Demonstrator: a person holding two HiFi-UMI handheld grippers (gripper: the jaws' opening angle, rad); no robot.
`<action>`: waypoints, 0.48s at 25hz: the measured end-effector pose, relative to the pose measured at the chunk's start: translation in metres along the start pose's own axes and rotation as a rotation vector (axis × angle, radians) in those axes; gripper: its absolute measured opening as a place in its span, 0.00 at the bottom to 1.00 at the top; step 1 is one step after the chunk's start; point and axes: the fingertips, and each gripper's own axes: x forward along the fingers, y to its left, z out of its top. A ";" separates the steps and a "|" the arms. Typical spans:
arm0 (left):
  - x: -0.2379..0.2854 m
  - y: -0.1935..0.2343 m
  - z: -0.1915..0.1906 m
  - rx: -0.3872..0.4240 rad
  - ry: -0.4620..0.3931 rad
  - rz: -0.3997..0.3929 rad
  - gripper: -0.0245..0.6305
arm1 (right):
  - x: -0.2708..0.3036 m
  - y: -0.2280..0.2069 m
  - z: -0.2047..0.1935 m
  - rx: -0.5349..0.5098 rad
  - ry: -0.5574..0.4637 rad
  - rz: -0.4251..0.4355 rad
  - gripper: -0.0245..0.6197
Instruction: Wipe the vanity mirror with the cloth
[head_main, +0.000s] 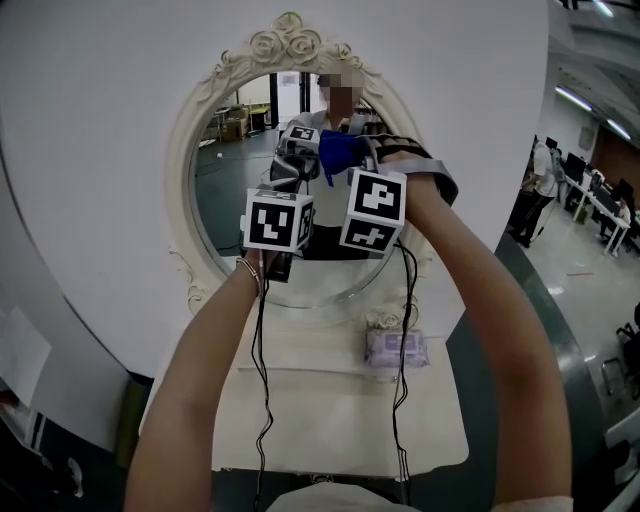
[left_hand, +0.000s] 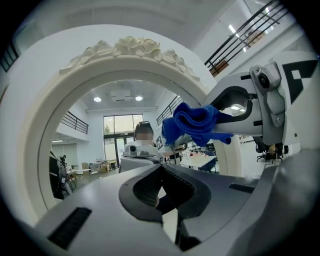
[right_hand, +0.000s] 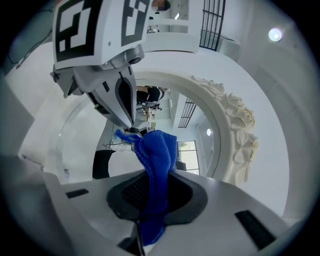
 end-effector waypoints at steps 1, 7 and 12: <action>0.001 -0.004 -0.006 -0.004 0.006 -0.007 0.04 | 0.000 0.006 -0.003 0.013 0.001 0.005 0.14; 0.006 -0.022 -0.049 -0.028 0.053 -0.030 0.04 | -0.002 0.046 -0.013 0.004 0.002 0.027 0.14; 0.008 -0.027 -0.075 -0.046 0.070 -0.032 0.04 | 0.000 0.079 -0.017 0.032 0.009 0.074 0.14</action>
